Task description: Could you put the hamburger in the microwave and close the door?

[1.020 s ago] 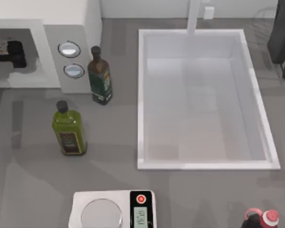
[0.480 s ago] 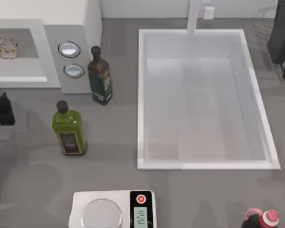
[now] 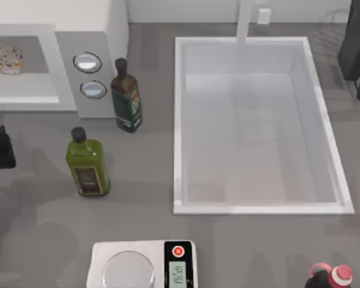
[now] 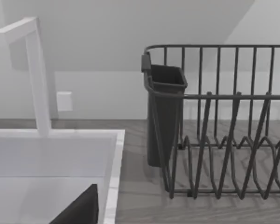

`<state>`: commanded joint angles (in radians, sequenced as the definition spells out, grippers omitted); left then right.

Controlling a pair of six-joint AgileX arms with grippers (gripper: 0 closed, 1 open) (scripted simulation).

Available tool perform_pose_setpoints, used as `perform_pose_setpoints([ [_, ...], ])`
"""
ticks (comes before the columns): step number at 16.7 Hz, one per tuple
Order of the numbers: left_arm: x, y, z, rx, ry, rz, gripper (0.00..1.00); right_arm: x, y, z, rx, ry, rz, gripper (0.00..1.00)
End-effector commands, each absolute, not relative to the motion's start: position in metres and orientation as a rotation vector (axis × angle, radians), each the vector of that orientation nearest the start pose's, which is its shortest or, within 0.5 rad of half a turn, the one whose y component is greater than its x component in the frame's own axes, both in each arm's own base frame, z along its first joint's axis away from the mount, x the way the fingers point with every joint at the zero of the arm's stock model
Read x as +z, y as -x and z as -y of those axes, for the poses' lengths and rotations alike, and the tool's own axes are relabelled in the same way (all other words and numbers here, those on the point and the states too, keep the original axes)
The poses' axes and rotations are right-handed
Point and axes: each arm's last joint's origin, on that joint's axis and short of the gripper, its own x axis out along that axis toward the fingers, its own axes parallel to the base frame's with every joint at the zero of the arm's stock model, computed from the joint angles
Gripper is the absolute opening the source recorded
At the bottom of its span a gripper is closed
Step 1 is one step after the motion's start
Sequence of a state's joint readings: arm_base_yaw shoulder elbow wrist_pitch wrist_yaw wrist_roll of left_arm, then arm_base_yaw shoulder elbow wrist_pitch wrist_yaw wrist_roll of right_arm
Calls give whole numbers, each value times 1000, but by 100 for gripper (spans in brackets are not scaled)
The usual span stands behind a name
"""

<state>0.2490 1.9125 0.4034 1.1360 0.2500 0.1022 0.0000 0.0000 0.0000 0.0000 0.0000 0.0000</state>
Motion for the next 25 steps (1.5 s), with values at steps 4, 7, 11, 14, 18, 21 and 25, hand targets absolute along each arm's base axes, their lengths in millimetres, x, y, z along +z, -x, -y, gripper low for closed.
perform_pose_setpoints([
  [4,88,-279,-64,2,-4,-330,100,160,-106,1,0,0,0,100],
  [7,111,-281,-64,1,0,-341,100,160,-106,1,0,0,0,100],
  [11,141,-274,-63,-4,13,-395,100,160,-106,1,0,0,0,100],
  [14,166,-272,-62,-2,6,-368,100,160,-106,1,0,0,0,100],
  [18,171,-273,-62,-1,4,-359,100,160,-106,1,0,0,0,100],
  [21,172,-271,-62,-1,3,-358,100,160,-106,1,0,0,0,100],
  [25,185,-253,-51,0,-5,-322,100,160,-106,1,0,0,0,100],
])
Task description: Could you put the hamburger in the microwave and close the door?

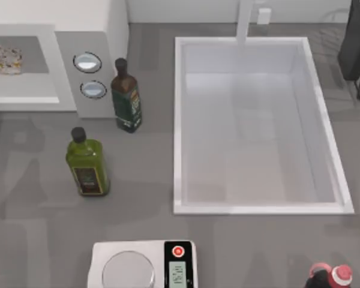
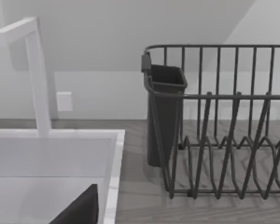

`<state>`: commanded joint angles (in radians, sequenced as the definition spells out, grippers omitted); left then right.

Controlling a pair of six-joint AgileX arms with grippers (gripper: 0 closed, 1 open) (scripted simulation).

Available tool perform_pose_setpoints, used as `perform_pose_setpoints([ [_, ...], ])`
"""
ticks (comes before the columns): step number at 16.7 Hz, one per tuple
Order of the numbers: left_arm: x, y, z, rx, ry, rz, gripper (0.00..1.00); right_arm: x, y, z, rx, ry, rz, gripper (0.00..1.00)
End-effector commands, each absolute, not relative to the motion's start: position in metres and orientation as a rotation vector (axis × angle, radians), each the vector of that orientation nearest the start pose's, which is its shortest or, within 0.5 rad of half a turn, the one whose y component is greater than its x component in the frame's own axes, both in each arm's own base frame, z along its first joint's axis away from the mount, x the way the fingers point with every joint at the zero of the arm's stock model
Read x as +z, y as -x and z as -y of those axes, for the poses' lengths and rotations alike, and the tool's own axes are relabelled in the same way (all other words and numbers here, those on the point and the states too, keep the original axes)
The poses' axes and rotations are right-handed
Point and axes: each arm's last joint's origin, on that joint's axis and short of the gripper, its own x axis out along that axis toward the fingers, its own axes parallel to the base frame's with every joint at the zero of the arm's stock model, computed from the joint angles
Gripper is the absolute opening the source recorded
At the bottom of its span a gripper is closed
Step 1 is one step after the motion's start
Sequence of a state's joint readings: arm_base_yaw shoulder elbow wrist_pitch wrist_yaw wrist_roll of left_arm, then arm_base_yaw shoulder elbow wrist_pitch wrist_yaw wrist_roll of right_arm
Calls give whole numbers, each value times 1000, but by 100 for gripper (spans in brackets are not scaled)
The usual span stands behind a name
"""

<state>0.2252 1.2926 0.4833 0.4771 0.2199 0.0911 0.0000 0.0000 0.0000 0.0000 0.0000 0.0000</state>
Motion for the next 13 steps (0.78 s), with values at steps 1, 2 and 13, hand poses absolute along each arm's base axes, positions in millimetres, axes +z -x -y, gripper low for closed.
perform_pose_setpoints([
  [1,190,-246,-48,-1,-8,-308,100,160,-106,1,0,0,0,100],
  [2,194,-238,-43,-2,-11,-294,100,160,-106,1,0,0,0,100],
  [13,184,-129,-5,-3,-13,-104,100,160,-106,1,0,0,0,100],
])
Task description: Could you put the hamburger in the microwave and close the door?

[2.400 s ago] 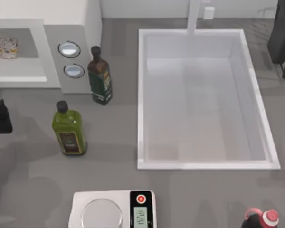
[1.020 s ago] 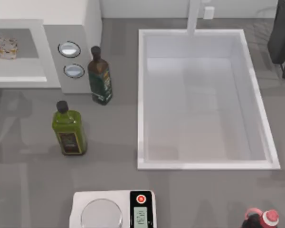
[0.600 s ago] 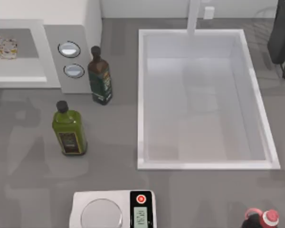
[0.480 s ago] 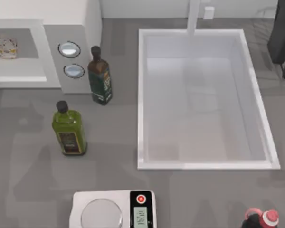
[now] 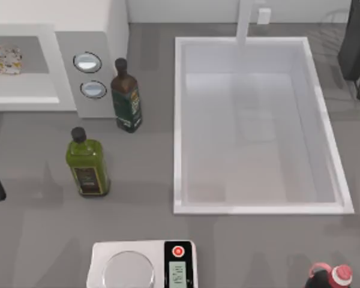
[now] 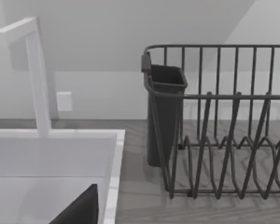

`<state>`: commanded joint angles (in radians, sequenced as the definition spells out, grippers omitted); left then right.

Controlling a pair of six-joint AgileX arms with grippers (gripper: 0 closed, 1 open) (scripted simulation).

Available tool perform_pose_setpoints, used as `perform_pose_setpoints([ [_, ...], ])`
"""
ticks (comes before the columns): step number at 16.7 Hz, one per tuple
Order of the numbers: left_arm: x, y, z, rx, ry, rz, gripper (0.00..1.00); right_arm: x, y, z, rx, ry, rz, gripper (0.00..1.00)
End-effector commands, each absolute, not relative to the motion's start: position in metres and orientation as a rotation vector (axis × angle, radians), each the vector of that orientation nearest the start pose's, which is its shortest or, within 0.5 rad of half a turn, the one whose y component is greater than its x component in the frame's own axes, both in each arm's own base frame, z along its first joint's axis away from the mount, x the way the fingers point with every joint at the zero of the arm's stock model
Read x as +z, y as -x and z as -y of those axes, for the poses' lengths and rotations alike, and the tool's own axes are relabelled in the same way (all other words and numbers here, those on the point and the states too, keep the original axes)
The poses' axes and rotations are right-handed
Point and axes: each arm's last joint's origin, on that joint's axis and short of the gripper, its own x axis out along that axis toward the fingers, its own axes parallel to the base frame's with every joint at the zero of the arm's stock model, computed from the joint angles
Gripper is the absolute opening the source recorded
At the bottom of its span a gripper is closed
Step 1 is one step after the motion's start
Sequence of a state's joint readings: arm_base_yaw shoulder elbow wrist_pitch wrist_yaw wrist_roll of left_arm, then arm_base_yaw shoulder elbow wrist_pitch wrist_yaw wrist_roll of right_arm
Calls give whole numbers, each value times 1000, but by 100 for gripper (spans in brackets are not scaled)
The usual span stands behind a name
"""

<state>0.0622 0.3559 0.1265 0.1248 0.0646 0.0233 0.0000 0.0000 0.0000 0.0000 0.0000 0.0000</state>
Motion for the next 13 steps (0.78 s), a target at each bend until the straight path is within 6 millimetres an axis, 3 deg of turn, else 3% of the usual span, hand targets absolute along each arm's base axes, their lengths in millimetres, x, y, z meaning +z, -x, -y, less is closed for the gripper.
perform_pose_setpoints([
  [5,165,-108,0,-1,-3,-13,100,160,-106,1,0,0,0,100],
  [12,160,-106,1,0,0,0,100,160,-106,1,0,0,0,100],
  [13,160,-106,1,0,0,0,92,160,-106,1,0,0,0,100],
])
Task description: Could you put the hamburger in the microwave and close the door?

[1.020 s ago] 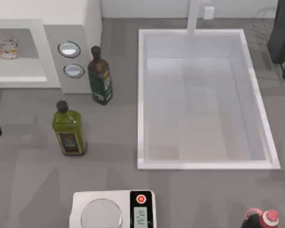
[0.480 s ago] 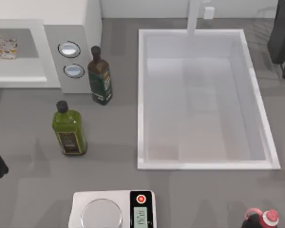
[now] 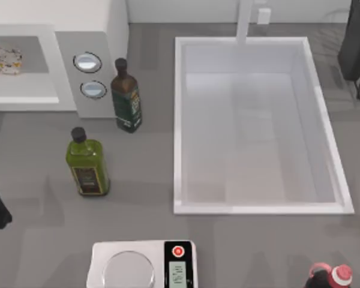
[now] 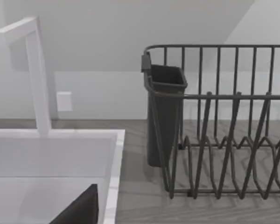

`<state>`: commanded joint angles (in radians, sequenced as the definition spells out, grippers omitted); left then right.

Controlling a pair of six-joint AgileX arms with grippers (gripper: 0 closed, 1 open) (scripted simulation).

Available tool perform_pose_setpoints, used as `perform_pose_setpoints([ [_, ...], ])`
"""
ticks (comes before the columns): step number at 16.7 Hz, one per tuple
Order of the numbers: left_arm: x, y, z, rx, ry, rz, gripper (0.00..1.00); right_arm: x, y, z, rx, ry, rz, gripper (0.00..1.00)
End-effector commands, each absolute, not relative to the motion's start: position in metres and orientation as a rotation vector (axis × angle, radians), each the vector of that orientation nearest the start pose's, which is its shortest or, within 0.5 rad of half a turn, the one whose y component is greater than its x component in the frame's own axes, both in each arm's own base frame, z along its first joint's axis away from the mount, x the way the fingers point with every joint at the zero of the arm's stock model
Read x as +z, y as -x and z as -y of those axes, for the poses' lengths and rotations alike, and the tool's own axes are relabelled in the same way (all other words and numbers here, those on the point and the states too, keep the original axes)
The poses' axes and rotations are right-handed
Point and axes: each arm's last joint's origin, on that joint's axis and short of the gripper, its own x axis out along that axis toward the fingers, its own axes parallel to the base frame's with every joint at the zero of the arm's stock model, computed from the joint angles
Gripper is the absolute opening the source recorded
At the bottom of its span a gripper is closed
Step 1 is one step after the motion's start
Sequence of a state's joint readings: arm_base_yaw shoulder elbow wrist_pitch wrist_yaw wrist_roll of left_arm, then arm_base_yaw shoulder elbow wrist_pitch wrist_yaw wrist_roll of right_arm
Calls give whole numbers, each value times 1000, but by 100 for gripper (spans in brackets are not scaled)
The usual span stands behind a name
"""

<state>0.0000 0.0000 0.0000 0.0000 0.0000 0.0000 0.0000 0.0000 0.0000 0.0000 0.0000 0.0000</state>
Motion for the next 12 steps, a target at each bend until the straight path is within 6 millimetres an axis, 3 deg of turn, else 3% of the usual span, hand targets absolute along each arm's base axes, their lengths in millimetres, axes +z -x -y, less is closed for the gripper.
perform_pose_setpoints([
  [12,160,-106,1,0,0,0,2,160,-106,1,0,0,0,100],
])
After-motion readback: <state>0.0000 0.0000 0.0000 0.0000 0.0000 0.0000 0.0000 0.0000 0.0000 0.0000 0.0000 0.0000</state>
